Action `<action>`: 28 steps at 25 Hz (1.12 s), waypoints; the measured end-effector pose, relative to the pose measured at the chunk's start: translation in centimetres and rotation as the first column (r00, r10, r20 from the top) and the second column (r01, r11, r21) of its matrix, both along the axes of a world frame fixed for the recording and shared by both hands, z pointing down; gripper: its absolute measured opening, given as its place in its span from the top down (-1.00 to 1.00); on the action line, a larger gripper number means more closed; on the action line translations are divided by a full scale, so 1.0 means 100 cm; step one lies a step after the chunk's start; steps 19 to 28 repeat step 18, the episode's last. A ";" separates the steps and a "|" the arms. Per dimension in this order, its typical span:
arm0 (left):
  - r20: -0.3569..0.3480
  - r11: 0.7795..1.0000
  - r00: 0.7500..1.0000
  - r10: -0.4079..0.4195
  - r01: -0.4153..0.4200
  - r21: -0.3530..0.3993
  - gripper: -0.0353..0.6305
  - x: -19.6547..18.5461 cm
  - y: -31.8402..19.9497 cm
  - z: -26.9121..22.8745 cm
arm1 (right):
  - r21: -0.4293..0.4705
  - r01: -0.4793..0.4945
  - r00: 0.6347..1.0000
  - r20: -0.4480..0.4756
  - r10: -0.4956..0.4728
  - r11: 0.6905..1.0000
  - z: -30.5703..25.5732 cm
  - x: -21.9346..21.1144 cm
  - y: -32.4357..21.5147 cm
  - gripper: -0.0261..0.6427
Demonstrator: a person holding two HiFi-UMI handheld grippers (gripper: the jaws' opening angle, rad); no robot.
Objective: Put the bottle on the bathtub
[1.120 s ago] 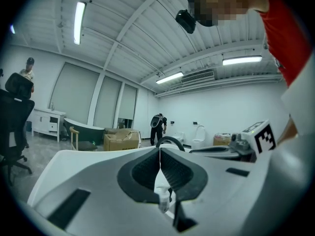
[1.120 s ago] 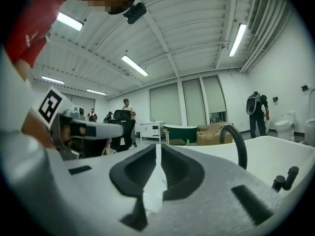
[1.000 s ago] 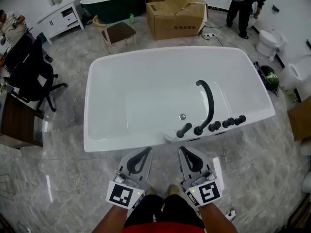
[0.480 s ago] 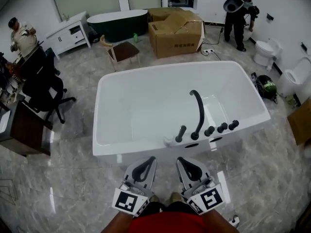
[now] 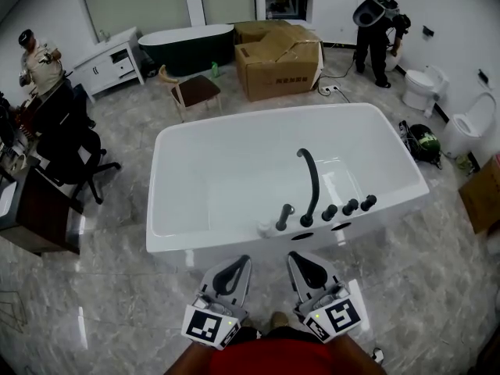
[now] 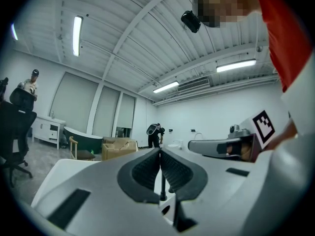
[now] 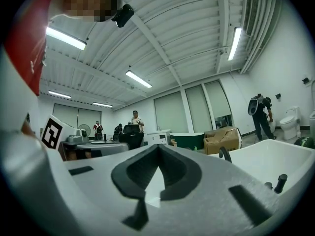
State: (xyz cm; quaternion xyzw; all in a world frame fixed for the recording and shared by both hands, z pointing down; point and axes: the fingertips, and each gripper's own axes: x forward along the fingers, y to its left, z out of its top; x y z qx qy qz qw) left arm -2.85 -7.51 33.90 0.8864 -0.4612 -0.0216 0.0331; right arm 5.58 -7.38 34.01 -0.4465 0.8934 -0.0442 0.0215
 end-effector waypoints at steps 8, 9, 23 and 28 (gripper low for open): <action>0.018 1.000 1.000 0.019 -0.019 -0.016 0.86 0.014 0.005 0.003 | 0.013 -0.005 1.000 -0.013 0.005 1.000 -0.003 0.008 0.002 0.91; 0.019 1.000 1.000 0.014 -0.014 -0.010 0.86 0.016 0.005 0.002 | 0.012 -0.005 1.000 -0.012 0.005 1.000 -0.002 0.009 0.003 0.91; 0.041 1.000 0.999 0.001 -0.001 -0.007 0.86 0.022 0.006 0.004 | 0.014 -0.001 1.000 -0.009 0.001 1.000 0.002 0.016 0.002 0.91; 0.041 1.000 0.999 0.001 -0.001 -0.007 0.86 0.022 0.006 0.004 | 0.014 -0.001 1.000 -0.009 0.001 1.000 0.002 0.016 0.002 0.91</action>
